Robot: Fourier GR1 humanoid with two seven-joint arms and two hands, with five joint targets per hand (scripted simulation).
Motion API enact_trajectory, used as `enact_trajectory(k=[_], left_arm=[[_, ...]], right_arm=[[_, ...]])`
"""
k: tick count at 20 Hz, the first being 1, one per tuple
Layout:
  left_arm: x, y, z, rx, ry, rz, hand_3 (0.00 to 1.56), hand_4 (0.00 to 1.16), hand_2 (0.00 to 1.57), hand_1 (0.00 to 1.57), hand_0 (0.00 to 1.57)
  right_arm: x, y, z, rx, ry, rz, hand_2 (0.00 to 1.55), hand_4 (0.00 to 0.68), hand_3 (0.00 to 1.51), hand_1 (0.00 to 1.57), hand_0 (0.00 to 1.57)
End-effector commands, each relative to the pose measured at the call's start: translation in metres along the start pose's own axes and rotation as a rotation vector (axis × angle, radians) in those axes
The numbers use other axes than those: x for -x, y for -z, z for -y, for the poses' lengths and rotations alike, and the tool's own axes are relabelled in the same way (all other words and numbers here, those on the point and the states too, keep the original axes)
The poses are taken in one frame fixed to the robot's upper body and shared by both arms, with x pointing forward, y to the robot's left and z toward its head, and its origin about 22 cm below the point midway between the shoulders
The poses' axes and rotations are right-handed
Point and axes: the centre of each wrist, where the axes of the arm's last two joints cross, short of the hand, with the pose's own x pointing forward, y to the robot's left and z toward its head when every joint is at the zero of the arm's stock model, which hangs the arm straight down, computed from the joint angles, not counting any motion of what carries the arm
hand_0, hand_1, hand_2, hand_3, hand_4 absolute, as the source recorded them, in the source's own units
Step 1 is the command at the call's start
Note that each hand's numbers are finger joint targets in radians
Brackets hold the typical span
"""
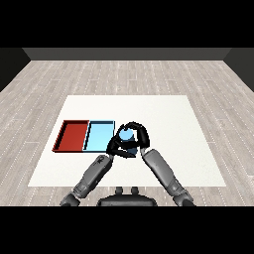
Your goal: Pick the blue can and put it in the blue box
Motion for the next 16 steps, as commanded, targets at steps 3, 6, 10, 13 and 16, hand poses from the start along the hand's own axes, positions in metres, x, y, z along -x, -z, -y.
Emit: enact_trajectory(k=[3,6,10,13,16], left_arm=[[-0.007,0.018,0.024,-0.03,0.046,-0.047,0.0,0.37,0.0,0.0,0.0],[0.001,0.015,0.023,-0.05,0.092,-0.091,0.0,0.51,0.0,0.0,0.0],[0.005,0.011,0.024,-0.128,0.019,-0.061,0.5,0.57,0.62,0.43,0.43],[0.012,-0.004,0.033,-0.129,-0.086,-0.041,1.32,0.67,1.53,1.57,1.57],[0.018,0.008,0.012,-0.122,-0.089,-0.018,1.48,0.84,1.57,1.57,1.57]], right_arm=[[0.006,0.005,-0.01,-0.007,0.043,-0.002,1.46,0.601,1.39,1.47,1.47],[0.005,-0.022,-0.013,-0.009,0.082,-0.004,1.47,0.595,1.4,1.47,1.47],[0.018,-0.03,-0.037,0.012,0.124,0.009,1.46,0.607,1.39,1.47,1.47],[0.015,-0.011,-0.023,0.018,0.157,0.005,1.44,0.621,1.39,1.46,1.46],[0.011,-0.004,-0.007,0.023,0.162,0.028,1.44,0.631,1.4,1.46,1.46]])
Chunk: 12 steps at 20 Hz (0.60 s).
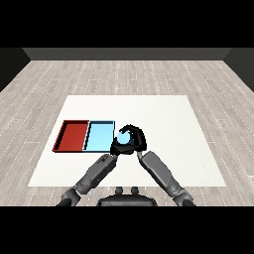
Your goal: Pick the blue can and put it in the blue box
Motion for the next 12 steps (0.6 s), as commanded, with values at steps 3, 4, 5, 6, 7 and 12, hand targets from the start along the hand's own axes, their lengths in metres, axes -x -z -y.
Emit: enact_trajectory(k=[3,4,5,6,7,12], left_arm=[[0.017,-0.001,-0.006,-0.023,-0.018,0.044,1.5,0.95,1.57,1.57,1.57],[0.01,0.007,0.004,-0.025,-0.009,0.064,1.51,1.0,1.57,1.57,1.57],[-0.008,0.019,0.016,-0.033,-0.015,0.049,1.51,1.03,1.57,1.57,1.57],[0.004,0.004,0.007,-0.019,-0.013,0.104,1.51,1.07,1.57,1.57,1.57],[-0.001,0.013,0.007,-0.03,-0.007,0.128,1.51,1.11,1.57,1.57,1.57],[0.006,0.007,0.003,-0.04,0.004,0.15,1.54,1.12,1.57,1.57,1.57]], right_arm=[[-0.025,-0.002,-0.01,0.01,0.039,0.008,1.44,0.618,1.39,1.44,1.44],[0.0,0.01,0.0,-0.001,0.028,-0.003,1.44,0.609,1.39,1.43,1.43],[-0.005,-0.002,-0.01,0.003,0.04,-0.006,1.44,0.598,1.39,1.42,1.42],[-0.011,0.003,0.001,-0.008,0.056,-0.009,1.44,0.588,1.39,1.41,1.41],[-0.001,-0.004,-0.004,0.0,0.085,-0.01,1.42,0.528,1.37,1.39,1.39],[-0.004,-0.001,0.005,-0.084,-0.018,-0.048,0.0,0.0,0.0,0.0,0.0]])
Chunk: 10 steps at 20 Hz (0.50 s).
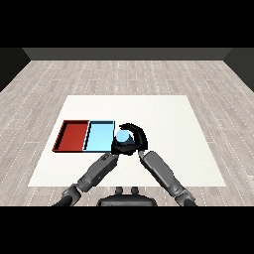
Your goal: Pick the blue can and put it in the blue box
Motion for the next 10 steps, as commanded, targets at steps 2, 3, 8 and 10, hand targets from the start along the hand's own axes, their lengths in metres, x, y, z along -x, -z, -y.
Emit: enact_trajectory(k=[2,3,8,10], left_arm=[[-0.001,0.003,0.001,-0.004,-0.005,0.043,1.54,1.12,1.57,1.57,1.57],[0.0,0.003,0.001,-0.004,-0.005,0.043,1.54,1.12,1.57,1.57,1.57],[-0.004,0.01,-0.017,-0.02,0.005,0.026,1.52,1.13,1.57,1.57,1.57],[0.006,0.004,-0.019,-0.018,0.012,0.03,1.52,1.14,1.57,1.57,1.57]], right_arm=[[0.003,-0.002,-0.001,-0.037,-0.041,-0.021,0.0,0.0,0.0,0.0,0.0],[0.003,-0.002,-0.001,-0.037,-0.041,-0.022,0.0,0.0,0.0,0.0,0.0],[0.018,0.0,0.002,-0.005,-0.046,-0.011,0.0,0.0,0.0,0.0,0.0],[-0.01,-0.008,0.005,0.025,-0.025,0.005,0.0,0.0,0.0,0.0,0.0]])
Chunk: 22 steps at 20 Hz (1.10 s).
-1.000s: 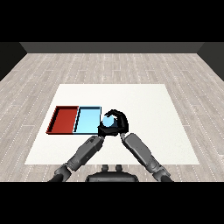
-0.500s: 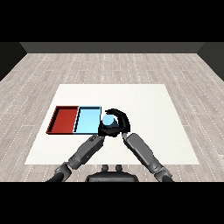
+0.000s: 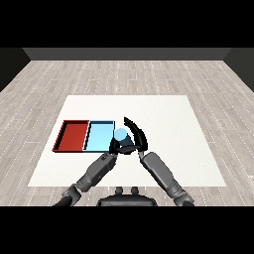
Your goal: Pick the blue can and put it in the blue box
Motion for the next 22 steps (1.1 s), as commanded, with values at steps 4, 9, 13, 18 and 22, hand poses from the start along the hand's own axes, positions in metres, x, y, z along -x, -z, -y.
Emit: enact_trajectory(k=[4,9,13,18,22], left_arm=[[-0.005,0.004,-0.006,-0.028,0.036,0.005,1.53,1.14,1.57,1.57,1.57],[-0.004,0.017,-0.026,-0.065,0.092,0.035,1.54,1.15,1.57,1.57,1.57],[-0.008,0.014,-0.048,-0.099,0.19,0.039,1.53,1.15,1.57,1.57,1.57],[-0.053,0.055,-0.103,-0.194,0.301,0.03,1.52,1.15,1.57,1.57,1.57],[-0.054,0.057,-0.136,-0.263,0.471,-0.068,1.51,1.15,1.57,1.57,1.57]], right_arm=[[-0.023,-0.01,0.036,0.07,0.053,0.061,0.0,0.0,0.0,0.0,0.0],[-0.026,-0.033,0.076,0.168,0.136,0.147,0.0,0.0,0.0,0.0,0.0],[-0.023,-0.033,0.104,0.284,0.168,0.156,0.0,0.0,0.0,0.0,0.0],[-0.028,-0.048,0.128,0.315,0.182,0.153,0.0,0.0,0.0,0.0,0.0],[-0.01,-0.056,0.123,0.324,0.183,0.133,0.0,0.0,0.0,0.0,0.0]])
